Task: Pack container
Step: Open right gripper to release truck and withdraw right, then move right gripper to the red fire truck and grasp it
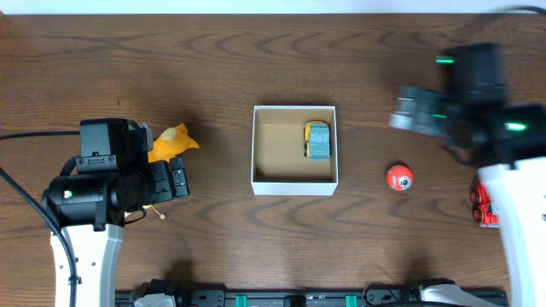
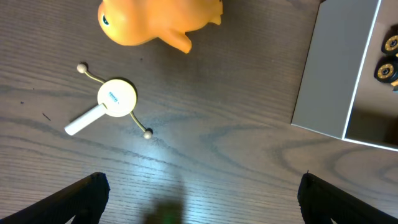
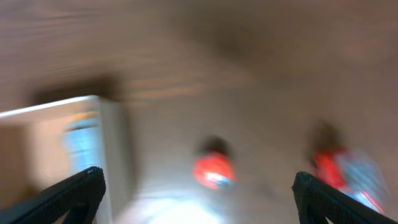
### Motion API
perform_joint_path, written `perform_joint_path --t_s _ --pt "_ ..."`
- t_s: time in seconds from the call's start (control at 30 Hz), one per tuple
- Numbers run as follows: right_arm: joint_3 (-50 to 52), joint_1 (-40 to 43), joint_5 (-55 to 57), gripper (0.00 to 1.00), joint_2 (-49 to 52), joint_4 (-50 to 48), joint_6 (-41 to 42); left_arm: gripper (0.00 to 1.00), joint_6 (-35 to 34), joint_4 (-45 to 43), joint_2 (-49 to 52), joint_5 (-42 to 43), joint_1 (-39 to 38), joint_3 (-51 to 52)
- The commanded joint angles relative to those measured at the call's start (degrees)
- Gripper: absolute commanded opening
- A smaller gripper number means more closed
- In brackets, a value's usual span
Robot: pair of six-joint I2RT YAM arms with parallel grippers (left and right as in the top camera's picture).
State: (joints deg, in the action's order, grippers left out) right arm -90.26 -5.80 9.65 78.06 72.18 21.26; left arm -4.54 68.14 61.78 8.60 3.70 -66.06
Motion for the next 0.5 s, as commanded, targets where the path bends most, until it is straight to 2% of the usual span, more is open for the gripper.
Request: perform_joint_path --t_s 0.0,0.1,0.27,0.47 --pt "0.2 11.5 -0.5 0.99 -1.3 5.3 -0.9 0.98 -0.5 0.1 0.1 -0.1 0.2 -1.0" --pt "1.3 21.5 -1.9 0.99 -1.2 8.9 -3.2 0.98 -0.5 0.1 0.1 -0.1 0.2 -1.0" --pt "6.4 34.2 -8.2 0.99 -1.2 5.7 -8.8 0.98 -0.5 0.1 0.1 -0.1 0.2 -1.0" --pt "16.7 42.2 -8.6 0.99 -1.0 -3.0 -15.6 0.98 -0.5 0.2 0.1 -0.1 0.2 -1.0"
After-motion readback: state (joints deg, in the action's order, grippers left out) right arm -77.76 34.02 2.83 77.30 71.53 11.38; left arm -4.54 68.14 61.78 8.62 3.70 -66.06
